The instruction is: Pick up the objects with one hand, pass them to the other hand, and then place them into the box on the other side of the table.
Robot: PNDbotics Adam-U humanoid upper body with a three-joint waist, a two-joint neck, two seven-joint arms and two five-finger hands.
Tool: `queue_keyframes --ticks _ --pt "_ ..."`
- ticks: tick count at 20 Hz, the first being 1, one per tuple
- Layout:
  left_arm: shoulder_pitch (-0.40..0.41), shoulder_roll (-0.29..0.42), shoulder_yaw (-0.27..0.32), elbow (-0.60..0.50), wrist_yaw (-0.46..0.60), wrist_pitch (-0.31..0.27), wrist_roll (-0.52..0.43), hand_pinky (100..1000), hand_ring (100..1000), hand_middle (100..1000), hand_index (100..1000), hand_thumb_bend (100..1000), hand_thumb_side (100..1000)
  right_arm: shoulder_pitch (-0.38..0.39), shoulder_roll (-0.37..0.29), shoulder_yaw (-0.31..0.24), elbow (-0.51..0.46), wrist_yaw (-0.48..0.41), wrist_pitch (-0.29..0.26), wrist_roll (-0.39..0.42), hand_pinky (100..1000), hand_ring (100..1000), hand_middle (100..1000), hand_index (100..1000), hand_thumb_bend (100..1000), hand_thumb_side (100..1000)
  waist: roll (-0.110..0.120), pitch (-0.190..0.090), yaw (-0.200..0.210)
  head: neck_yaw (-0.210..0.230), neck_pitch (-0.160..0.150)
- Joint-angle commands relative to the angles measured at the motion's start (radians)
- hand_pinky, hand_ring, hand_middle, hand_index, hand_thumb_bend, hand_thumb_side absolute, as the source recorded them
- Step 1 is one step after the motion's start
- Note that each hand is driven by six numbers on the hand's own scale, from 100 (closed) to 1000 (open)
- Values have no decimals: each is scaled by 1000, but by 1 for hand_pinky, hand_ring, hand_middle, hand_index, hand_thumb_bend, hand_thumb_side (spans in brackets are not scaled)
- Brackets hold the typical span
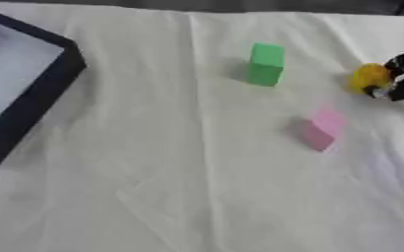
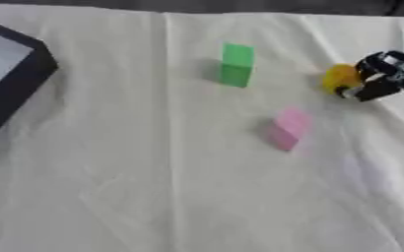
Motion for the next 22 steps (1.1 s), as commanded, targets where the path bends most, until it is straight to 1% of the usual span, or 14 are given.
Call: queue_keyframes --ticks 1,5,12,14,15,16,17,19,22 --pt "-1 16 5 -17 -6 0 0 854 620 675 801 100 804 8 -25 -5 -27 -26 9 -26 594 725 349 535 395 100 2 -25 -3 8 2" --pt "4 16 5 -17 -4 1 -1 854 620 675 801 100 803 25 -26 -10 -67 -62 25 -60 556 718 335 522 393 100 6 -33 -8 23 1" --pt "9 18 6 -17 0 1 -1 855 621 676 802 100 802 39 -35 -22 -109 -124 54 -111 521 721 343 530 399 100 8 -43 -15 26 -4" --pt "10 18 6 -17 0 3 -2 855 621 676 802 100 803 42 -41 -25 -116 -137 62 -121 522 728 356 538 400 100 8 -45 -16 26 -2" --pt "10 18 5 -17 -1 4 -2 855 621 677 803 100 804 43 -44 -26 -120 -140 66 -125 527 740 386 560 400 100 7 -46 -17 24 -2" --pt "11 18 5 -17 -1 5 -3 855 621 677 803 100 804 44 -47 -28 -122 -144 69 -129 527 743 393 566 400 100 6 -46 -17 23 -3" --pt "11 18 6 -17 -1 6 -3 855 621 677 803 100 804 44 -49 -30 -125 -148 73 -133 525 752 428 578 400 100 6 -47 -17 22 -4" --pt "12 19 6 -17 -1 6 -3 854 621 677 803 100 804 44 -51 -33 -130 -158 77 -141 520 751 425 575 399 100 5 -48 -17 21 -5" --pt "14 21 7 -17 -1 4 -3 854 621 677 803 100 802 46 -52 -38 -158 -176 72 -145 493 743 394 547 395 100 5 -50 -17 24 -3"
